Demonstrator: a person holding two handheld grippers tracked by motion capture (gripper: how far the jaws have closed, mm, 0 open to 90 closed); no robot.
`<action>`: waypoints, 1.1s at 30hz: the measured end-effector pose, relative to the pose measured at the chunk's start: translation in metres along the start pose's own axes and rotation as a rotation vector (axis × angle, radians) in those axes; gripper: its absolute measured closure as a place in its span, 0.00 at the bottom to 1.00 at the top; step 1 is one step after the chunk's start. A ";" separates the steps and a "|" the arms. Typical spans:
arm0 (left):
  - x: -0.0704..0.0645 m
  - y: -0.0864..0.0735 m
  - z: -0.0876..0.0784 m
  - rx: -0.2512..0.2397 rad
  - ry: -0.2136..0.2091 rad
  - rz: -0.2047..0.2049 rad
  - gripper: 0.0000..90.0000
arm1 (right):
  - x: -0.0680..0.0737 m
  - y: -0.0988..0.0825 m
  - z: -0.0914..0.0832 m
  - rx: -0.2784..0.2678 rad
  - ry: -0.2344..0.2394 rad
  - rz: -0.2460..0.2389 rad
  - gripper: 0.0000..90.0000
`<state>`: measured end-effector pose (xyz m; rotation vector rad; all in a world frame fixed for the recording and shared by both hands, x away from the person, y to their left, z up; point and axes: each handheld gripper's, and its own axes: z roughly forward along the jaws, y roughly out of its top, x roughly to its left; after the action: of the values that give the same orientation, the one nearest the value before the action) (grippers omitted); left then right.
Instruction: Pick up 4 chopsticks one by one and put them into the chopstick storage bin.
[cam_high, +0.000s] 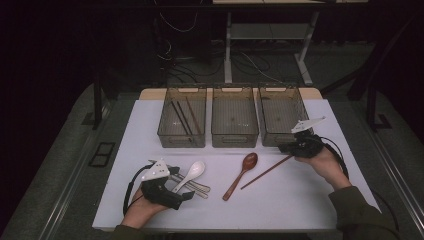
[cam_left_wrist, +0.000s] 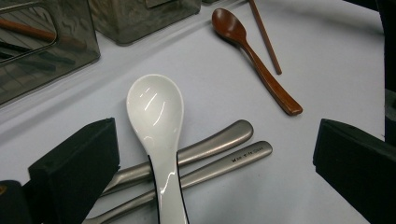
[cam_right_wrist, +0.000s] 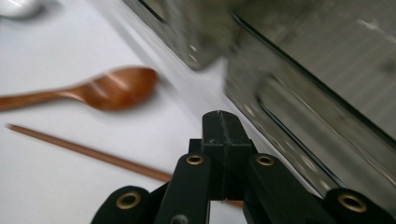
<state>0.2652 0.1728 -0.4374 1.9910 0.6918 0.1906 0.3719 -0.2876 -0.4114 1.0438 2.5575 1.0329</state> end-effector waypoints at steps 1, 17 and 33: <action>0.000 0.000 0.000 0.000 0.000 0.000 0.00 | -0.004 -0.003 0.000 0.010 -0.017 0.004 1.00; -0.001 0.000 0.000 0.004 -0.003 -0.001 0.00 | -0.033 -0.025 0.009 0.079 -0.126 0.072 1.00; -0.001 0.001 0.000 0.006 -0.006 0.001 0.00 | -0.036 -0.032 0.008 0.099 -0.135 0.080 1.00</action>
<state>0.2644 0.1718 -0.4368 1.9973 0.6881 0.1832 0.3841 -0.3241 -0.4412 1.2067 2.4986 0.8300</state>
